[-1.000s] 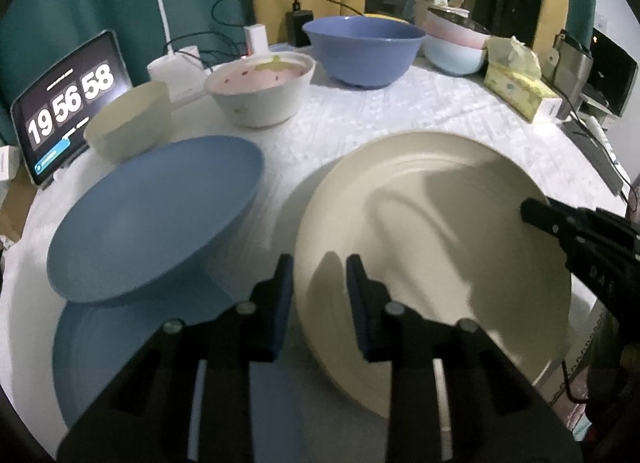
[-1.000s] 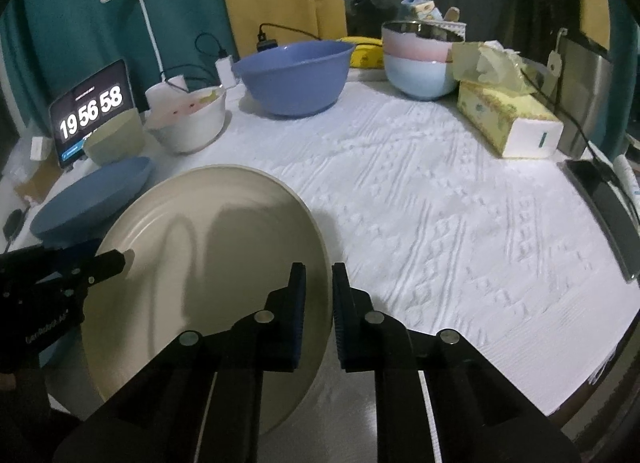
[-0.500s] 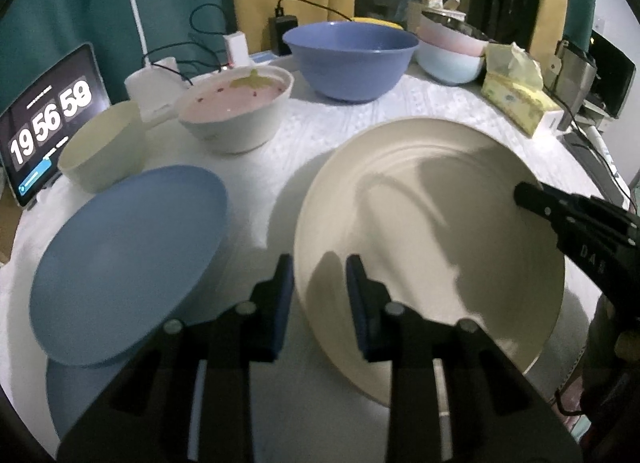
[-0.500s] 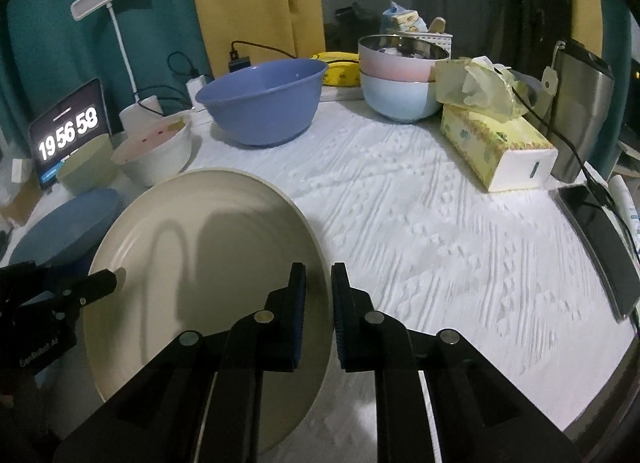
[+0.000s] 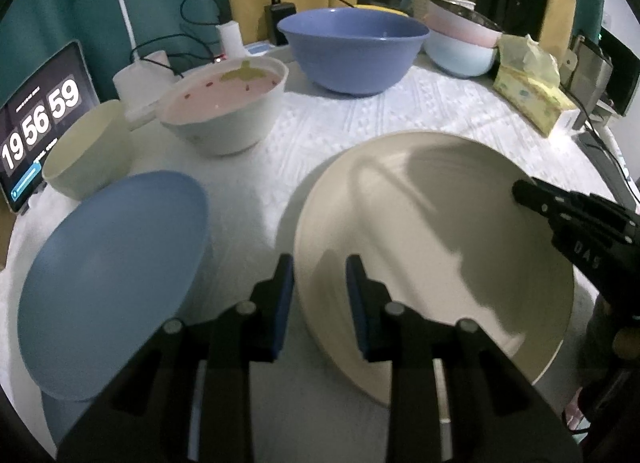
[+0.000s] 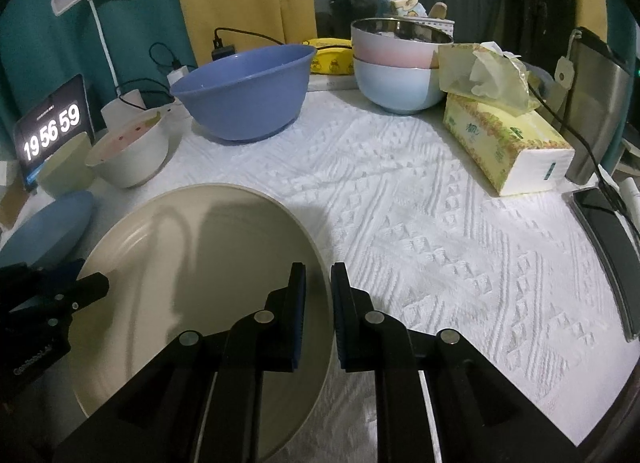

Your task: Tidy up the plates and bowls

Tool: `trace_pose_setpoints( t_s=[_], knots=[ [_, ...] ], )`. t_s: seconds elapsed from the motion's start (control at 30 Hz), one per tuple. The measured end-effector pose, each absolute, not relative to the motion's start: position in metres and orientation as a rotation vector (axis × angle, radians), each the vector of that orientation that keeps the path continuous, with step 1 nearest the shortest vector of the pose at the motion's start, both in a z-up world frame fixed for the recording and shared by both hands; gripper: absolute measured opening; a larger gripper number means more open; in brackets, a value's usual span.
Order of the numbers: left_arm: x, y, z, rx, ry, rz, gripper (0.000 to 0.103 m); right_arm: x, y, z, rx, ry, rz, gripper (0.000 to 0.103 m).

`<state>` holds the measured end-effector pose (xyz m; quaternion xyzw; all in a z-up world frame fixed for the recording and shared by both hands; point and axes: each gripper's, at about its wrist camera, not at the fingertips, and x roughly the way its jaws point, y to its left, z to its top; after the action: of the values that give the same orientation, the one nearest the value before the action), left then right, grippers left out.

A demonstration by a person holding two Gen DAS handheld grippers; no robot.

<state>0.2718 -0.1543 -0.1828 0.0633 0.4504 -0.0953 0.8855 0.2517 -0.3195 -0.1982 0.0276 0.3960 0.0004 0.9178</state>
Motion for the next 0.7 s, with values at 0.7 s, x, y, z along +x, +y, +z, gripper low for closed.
trace_pose_setpoints(
  t_s=[0.7],
  knots=[
    [0.236,-0.129,-0.14,0.017,0.831,-0.244,0.046,0.221,-0.303,-0.153,0.047,0.746,-0.036,0.028]
  ],
)
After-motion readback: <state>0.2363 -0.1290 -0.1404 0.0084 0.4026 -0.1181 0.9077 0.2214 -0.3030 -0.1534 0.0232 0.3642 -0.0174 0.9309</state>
